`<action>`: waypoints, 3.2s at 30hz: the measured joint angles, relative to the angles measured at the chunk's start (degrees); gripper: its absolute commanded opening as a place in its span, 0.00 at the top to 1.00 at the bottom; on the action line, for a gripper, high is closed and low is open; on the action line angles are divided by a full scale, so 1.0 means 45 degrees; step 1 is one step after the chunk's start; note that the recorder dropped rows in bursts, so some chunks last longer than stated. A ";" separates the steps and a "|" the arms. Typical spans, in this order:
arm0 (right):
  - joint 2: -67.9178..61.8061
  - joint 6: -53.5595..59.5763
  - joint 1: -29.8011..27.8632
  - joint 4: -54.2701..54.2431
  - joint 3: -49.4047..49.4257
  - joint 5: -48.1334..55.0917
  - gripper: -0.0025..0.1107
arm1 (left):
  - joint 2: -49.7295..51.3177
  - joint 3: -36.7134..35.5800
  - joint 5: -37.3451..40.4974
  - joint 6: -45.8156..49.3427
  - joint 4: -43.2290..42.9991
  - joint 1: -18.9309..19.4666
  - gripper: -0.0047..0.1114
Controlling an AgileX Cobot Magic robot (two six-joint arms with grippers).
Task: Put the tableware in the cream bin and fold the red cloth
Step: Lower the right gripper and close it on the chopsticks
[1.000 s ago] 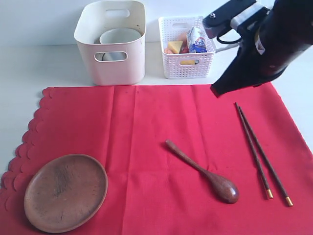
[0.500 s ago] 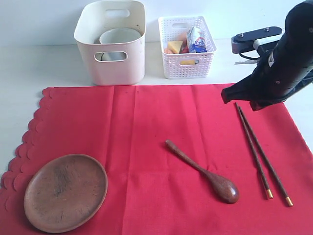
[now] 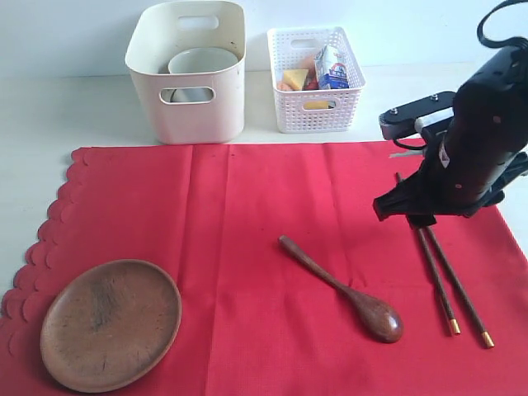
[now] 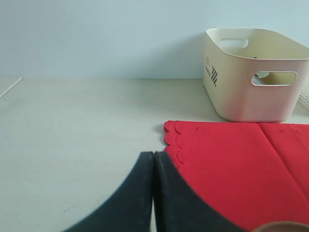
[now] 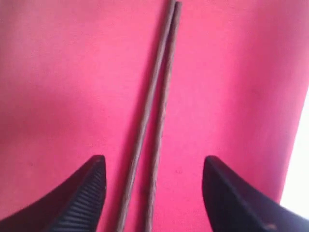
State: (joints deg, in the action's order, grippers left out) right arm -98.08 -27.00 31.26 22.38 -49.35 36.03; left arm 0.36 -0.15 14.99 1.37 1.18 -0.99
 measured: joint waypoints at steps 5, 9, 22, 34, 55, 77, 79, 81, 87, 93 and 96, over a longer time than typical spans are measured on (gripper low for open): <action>-0.0542 -0.0543 0.0000 0.0299 0.0082 -0.0969 0.46 | 0.0000 0.0000 0.0000 0.0000 0.0000 0.0000 0.94; -0.1436 -0.0619 -0.0056 0.0510 0.0082 -0.1335 0.46 | 0.0000 0.0000 0.0000 0.0000 0.0000 0.0000 0.94; -0.1903 0.2065 -0.1494 -0.2363 0.0139 -0.2372 0.77 | 0.0000 0.0000 0.0000 0.0000 0.0000 0.0000 0.94; -0.2220 0.2189 -0.1494 -0.2458 -0.0018 -0.2625 0.92 | 0.0000 0.0000 0.0000 0.0000 0.0000 0.0000 0.94; -0.0529 0.2015 -0.1494 -0.2458 0.0184 -0.1716 0.89 | 0.0000 0.0000 0.0000 0.0000 0.0000 0.0000 0.94; -0.1762 0.1288 -0.1494 -0.3220 0.0156 -0.1770 0.66 | 0.0000 0.0000 0.0000 0.0000 0.0000 0.0000 0.94; -0.1842 0.1312 -0.1494 -0.3265 0.0105 -0.1822 0.76 | 0.0000 0.0000 0.0000 0.0000 0.0000 0.0000 0.94; -0.1871 0.1339 -0.1494 -0.3265 0.0105 -0.1938 0.86 | 0.0000 0.0000 0.0000 0.0000 0.0000 0.0000 0.94; -0.1918 0.1365 -0.1471 -0.3265 0.0076 -0.1988 0.98 | 0.0000 0.0000 0.0000 0.0000 0.0000 0.0000 0.94; -0.1827 0.1365 -0.1471 -0.3265 0.0076 -0.2012 0.98 | 0.0000 0.0000 0.0000 0.0000 0.0000 0.0000 0.94; -0.1687 0.1365 -0.1471 -0.3265 0.0076 -0.2012 0.98 | 0.0000 0.0000 0.0000 0.0000 0.0000 0.0000 0.94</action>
State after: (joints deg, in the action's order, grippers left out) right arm -105.67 -20.86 24.64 7.69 -49.01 26.98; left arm 0.36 -0.15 14.99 1.37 1.18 -0.99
